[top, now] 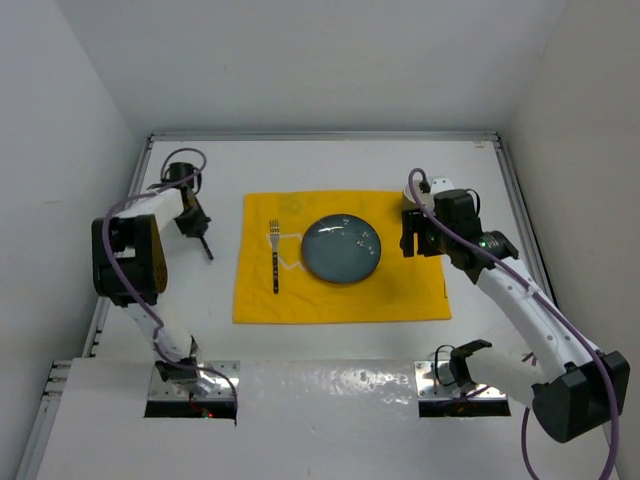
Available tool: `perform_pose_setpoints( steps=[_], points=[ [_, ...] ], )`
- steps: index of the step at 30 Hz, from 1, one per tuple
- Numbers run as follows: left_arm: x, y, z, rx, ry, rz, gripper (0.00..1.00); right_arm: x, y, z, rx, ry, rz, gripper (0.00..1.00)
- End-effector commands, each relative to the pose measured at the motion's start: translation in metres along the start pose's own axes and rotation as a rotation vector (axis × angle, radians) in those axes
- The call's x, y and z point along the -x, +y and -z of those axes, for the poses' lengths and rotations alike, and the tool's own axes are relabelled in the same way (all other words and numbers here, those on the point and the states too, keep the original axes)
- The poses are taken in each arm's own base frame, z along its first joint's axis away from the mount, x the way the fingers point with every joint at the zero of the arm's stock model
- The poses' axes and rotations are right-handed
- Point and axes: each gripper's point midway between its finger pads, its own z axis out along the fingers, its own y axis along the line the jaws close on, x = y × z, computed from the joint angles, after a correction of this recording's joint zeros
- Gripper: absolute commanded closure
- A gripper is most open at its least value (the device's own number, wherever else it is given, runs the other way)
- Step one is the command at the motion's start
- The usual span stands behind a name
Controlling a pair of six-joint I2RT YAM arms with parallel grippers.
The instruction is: Set the dinner table for one person
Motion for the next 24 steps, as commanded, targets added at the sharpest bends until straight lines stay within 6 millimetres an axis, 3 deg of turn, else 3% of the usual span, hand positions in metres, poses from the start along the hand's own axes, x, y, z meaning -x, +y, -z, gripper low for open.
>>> perform_pose_setpoints(
  steps=[1,2,3,5,6,8,9,11,12,14,15,16,17,18,19,20,21,23,24],
  points=[
    [0.008,-0.079,0.075,-0.159,-0.151,-0.142,1.00,0.038,0.000,0.021,-0.018,-0.099,-0.009,0.31],
    [0.007,-0.095,0.093,-0.204,-0.181,-0.148,1.00,0.044,-0.001,0.027,-0.024,-0.110,-0.012,0.31],
    [-0.008,-0.122,0.109,-0.257,-0.193,-0.200,1.00,0.047,-0.002,0.032,-0.030,-0.118,-0.014,0.31],
    [-0.023,-0.151,0.132,-0.336,-0.208,-0.215,1.00,0.060,-0.004,0.044,-0.050,-0.146,-0.031,0.31],
    [-0.045,-0.174,0.145,-0.388,-0.202,-0.267,1.00,0.065,-0.004,0.050,-0.048,-0.163,-0.037,0.31],
    [-0.065,-0.201,0.162,-0.453,-0.200,-0.278,1.00,0.078,-0.001,0.065,-0.038,-0.201,-0.063,0.31],
    [-0.090,-0.221,0.172,-0.486,-0.193,-0.327,1.00,0.083,0.001,0.072,-0.025,-0.218,-0.081,0.30],
    [-0.111,-0.246,0.187,-0.534,-0.197,-0.330,1.00,0.092,0.004,0.086,-0.013,-0.241,-0.098,0.31],
    [-0.137,-0.261,0.197,-0.567,-0.186,-0.371,1.00,0.094,0.004,0.091,-0.009,-0.245,-0.105,0.31],
    [-0.154,-0.285,0.202,-0.583,-0.192,-0.366,1.00,0.098,0.005,0.103,-0.009,-0.251,-0.121,0.31],
    [-0.178,-0.296,0.197,-0.573,-0.173,-0.406,1.00,0.102,0.005,0.108,-0.006,-0.259,-0.132,0.31],
    [-0.188,-0.305,0.198,-0.579,-0.165,-0.402,1.00,0.099,0.005,0.111,-0.005,-0.246,-0.136,0.31],
    [-0.202,-0.322,0.212,-0.617,-0.168,-0.415,1.00,0.099,0.006,0.114,-0.005,-0.245,-0.139,0.31],
    [-0.215,-0.328,0.199,-0.581,-0.155,-0.430,1.00,0.100,0.005,0.118,-0.007,-0.249,-0.143,0.31],
    [-0.224,-0.337,0.201,-0.586,-0.146,-0.414,1.00,0.097,0.004,0.119,-0.016,-0.234,-0.145,0.31],
    [-0.235,-0.354,0.218,-0.627,-0.147,-0.416,1.00,0.096,0.001,0.122,-0.030,-0.233,-0.150,0.30],
    [-0.248,-0.360,0.206,-0.601,-0.128,-0.430,1.00,0.100,-0.003,0.127,-0.054,-0.246,-0.160,0.31],
    [-0.265,-0.379,0.217,-0.633,-0.123,-0.418,1.00,0.098,-0.006,0.135,-0.066,-0.254,-0.169,0.30],
    [-0.276,-0.384,0.205,-0.618,-0.112,-0.424,1.00,0.100,-0.008,0.140,-0.074,-0.270,-0.176,0.30]
  ],
)
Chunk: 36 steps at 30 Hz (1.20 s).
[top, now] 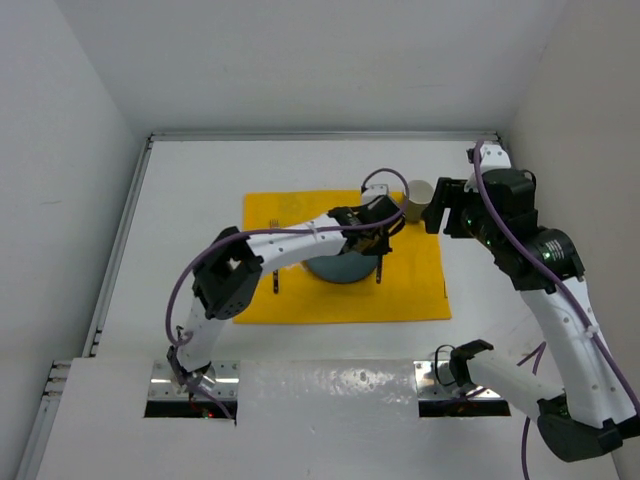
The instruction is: Set the dinner table for one person
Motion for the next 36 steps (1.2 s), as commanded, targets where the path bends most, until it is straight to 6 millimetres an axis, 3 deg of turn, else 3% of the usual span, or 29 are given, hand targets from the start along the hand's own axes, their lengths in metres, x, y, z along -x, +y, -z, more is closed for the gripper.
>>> perform_pose_setpoints(
  steps=[1,6,11,17,22,27,36],
  points=[
    [0.005,-0.038,-0.003,-0.037,-0.046,0.092,1.00,0.012,-0.007,0.020,-0.040,-0.048,-0.033,0.30],
    [-0.016,-0.071,-0.031,-0.084,-0.007,0.125,1.00,0.018,-0.010,0.031,-0.051,-0.087,-0.067,0.30],
    [-0.032,-0.073,-0.054,-0.074,0.004,0.148,1.00,0.024,-0.010,0.035,-0.047,-0.116,-0.083,0.30],
    [-0.037,-0.080,-0.075,-0.065,0.022,0.131,1.00,0.018,-0.011,0.035,-0.042,-0.110,-0.071,0.29],
    [-0.041,-0.080,-0.084,-0.060,0.025,0.131,1.00,0.019,-0.010,0.038,-0.039,-0.116,-0.068,0.29],
    [-0.058,-0.075,-0.096,-0.042,0.076,0.136,1.00,0.017,-0.011,0.038,-0.036,-0.115,-0.063,0.29],
    [-0.063,-0.080,-0.097,-0.066,0.097,0.167,0.96,0.018,-0.011,0.038,-0.040,-0.118,-0.056,0.29]
  ],
)
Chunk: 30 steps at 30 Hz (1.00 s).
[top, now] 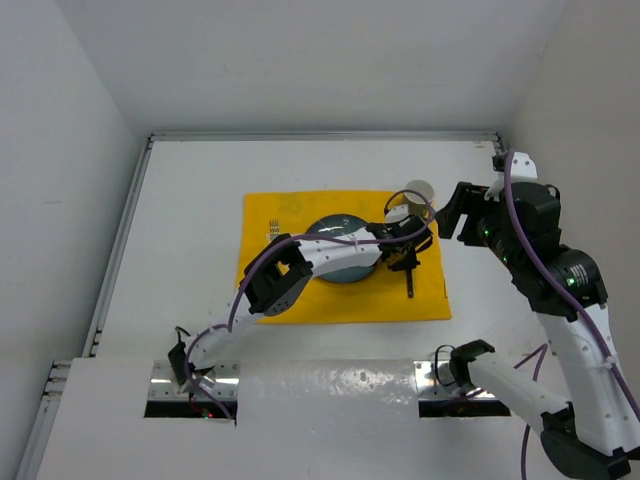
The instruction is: Set the dinner table for one person
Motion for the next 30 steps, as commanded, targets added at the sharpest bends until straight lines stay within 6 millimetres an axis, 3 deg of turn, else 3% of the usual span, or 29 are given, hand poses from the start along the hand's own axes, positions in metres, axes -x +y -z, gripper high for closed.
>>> perform_pose_setpoints(
  steps=[1,6,8,12,15,19,23,24,26,27,29,30],
  points=[
    [-0.005,-0.007,-0.006,-0.027,0.011,0.014,0.94,0.007,0.002,0.002,0.007,-0.028,0.004,0.29],
    [-0.006,-0.003,0.000,-0.016,0.013,0.001,0.74,0.005,0.001,0.001,0.009,-0.026,0.012,0.28],
    [-0.001,-0.002,0.007,-0.014,0.000,-0.006,0.60,0.006,0.000,0.002,0.003,-0.032,0.017,0.28],
    [0.014,-0.002,0.028,-0.008,-0.044,-0.034,0.44,0.013,0.001,0.002,0.001,-0.047,0.023,0.27],
    [0.035,-0.007,0.061,-0.021,-0.101,-0.060,0.32,0.023,0.001,0.003,-0.007,-0.068,0.037,0.27],
    [0.058,0.003,0.104,-0.015,-0.176,-0.103,0.29,0.036,0.002,0.000,-0.018,-0.085,0.050,0.27],
    [0.089,0.041,0.147,0.013,-0.226,-0.093,0.28,0.043,0.006,-0.011,-0.019,-0.099,0.056,0.26],
    [0.095,0.055,0.168,0.008,-0.246,-0.086,0.28,0.042,0.005,-0.014,-0.025,-0.095,0.060,0.26],
    [0.119,0.085,0.190,0.031,-0.289,-0.066,0.27,0.038,0.002,-0.025,-0.041,-0.088,0.085,0.26],
    [0.127,0.105,0.216,0.029,-0.322,-0.051,0.27,0.036,0.002,-0.028,-0.042,-0.086,0.098,0.25],
    [0.152,0.141,0.240,0.057,-0.378,-0.034,0.27,0.030,-0.004,-0.037,-0.067,-0.087,0.122,0.24],
    [0.160,0.161,0.266,0.068,-0.423,-0.019,0.27,0.026,-0.005,-0.039,-0.070,-0.089,0.133,0.23]
  ],
)
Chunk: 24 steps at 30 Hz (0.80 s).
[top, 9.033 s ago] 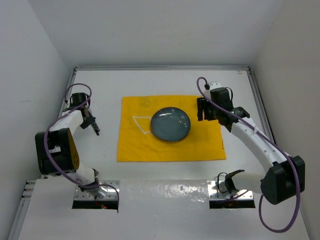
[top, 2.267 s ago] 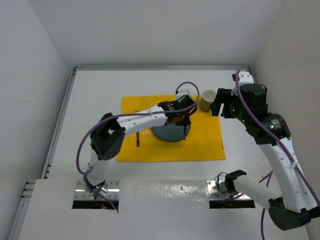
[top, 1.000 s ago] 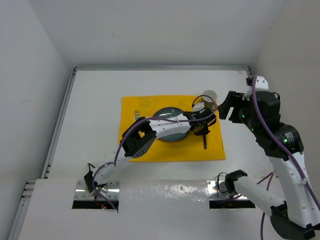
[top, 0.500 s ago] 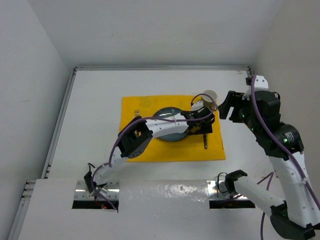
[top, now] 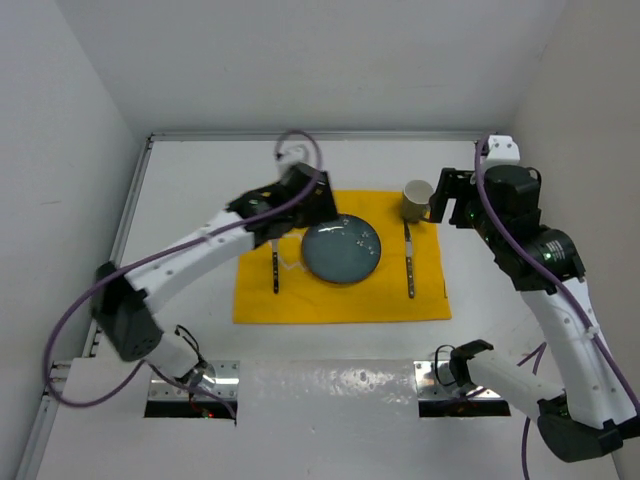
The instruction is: Set the dinner table for one person
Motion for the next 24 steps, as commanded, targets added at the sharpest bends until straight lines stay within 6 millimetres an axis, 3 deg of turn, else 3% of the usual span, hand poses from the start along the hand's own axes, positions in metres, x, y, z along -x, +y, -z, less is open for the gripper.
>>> perform_pose_setpoints(
  steps=[1,4,5,7,10,13,18,24],
  points=[
    [0.056,0.061,0.048,0.058,-0.155,-0.030,0.25,-0.004,-0.007,-0.015,-0.039,-0.031,0.053,0.19],
    [0.100,0.106,0.088,0.104,-0.276,0.081,0.23,-0.021,-0.021,-0.023,-0.105,-0.020,0.068,0.13],
    [0.095,0.131,0.093,0.168,-0.255,-0.044,0.19,-0.026,-0.025,-0.025,-0.122,-0.013,0.073,0.11],
    [0.102,0.154,0.118,0.201,-0.298,-0.079,0.13,-0.043,-0.035,-0.027,-0.157,0.002,0.092,0.06],
    [0.114,0.203,0.145,0.306,-0.360,-0.070,0.08,-0.060,-0.049,-0.025,-0.209,0.010,0.100,0.01],
    [0.115,0.236,0.160,0.371,-0.382,-0.072,0.06,-0.077,-0.057,-0.025,-0.236,0.028,0.085,0.01],
    [0.107,0.244,0.170,0.352,-0.438,-0.042,0.05,-0.094,-0.062,-0.025,-0.261,0.039,0.030,0.01],
    [0.109,0.248,0.182,0.371,-0.475,-0.043,0.04,-0.085,-0.065,-0.016,-0.271,-0.029,-0.015,0.01]
  ],
)
